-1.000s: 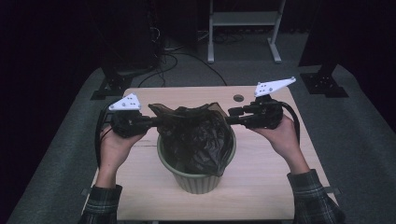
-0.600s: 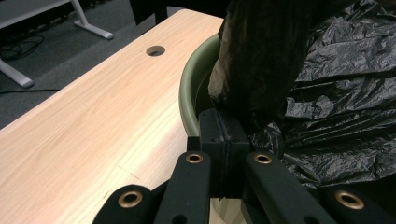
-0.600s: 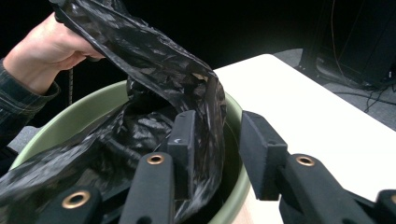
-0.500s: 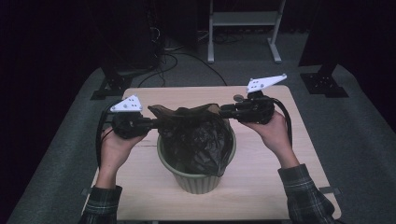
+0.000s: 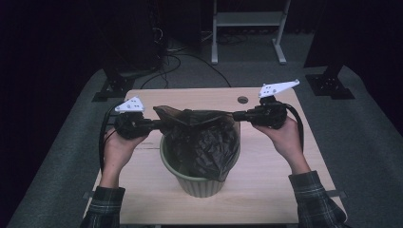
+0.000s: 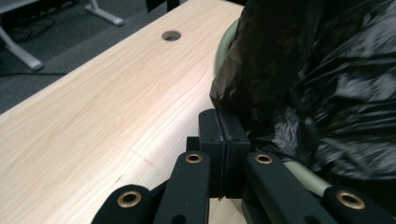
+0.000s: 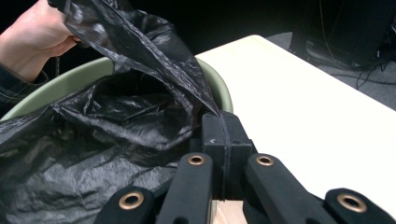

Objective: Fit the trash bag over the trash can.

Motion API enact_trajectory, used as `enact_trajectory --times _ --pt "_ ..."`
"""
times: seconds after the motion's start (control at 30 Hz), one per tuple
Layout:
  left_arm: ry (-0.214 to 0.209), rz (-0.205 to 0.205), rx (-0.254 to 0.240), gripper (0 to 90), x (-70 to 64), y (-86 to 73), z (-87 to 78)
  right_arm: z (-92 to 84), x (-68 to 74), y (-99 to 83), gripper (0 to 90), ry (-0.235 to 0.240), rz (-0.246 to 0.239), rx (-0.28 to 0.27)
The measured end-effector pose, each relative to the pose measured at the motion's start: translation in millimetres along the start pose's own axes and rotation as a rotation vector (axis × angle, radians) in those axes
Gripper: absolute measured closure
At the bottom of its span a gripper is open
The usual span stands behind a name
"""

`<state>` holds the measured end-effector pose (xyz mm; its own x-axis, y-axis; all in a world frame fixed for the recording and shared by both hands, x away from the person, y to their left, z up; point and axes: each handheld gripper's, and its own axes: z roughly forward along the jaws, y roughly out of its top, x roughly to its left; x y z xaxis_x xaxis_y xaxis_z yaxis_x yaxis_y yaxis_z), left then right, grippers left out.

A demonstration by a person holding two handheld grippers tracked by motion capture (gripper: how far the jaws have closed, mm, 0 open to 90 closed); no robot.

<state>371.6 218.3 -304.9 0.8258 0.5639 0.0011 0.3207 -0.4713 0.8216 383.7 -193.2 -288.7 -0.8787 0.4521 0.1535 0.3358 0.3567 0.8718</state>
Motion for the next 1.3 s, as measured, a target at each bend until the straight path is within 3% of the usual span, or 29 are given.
enact_trajectory --times 0.1,0.27,0.53,0.77,1.03,1.3 --pt "0.01 -0.008 0.003 88.9 2.4 -1.9 2.0 -0.3 -3.0 -4.1 89.9 -0.009 0.011 0.01" --pt "0.023 0.006 -0.054 74.4 -8.3 2.2 -13.5 -0.8 -4.4 -5.8 89.9 -0.01 0.013 0.006" --pt "0.005 0.1 -0.127 67.8 -40.8 22.8 -50.5 1.1 -6.0 -4.6 90.0 -0.027 0.018 0.017" --pt "-0.01 0.181 -0.167 65.1 -64.6 46.6 -64.9 2.8 -5.7 -3.0 89.9 -0.026 0.016 0.015" --pt "-0.08 0.245 -0.166 58.0 -84.2 78.1 -49.0 8.5 1.9 8.1 89.9 -0.012 -0.007 0.011" --pt "-0.145 0.271 -0.107 46.2 -99.9 83.8 -15.3 15.0 4.9 13.8 90.0 -0.007 -0.011 0.02"
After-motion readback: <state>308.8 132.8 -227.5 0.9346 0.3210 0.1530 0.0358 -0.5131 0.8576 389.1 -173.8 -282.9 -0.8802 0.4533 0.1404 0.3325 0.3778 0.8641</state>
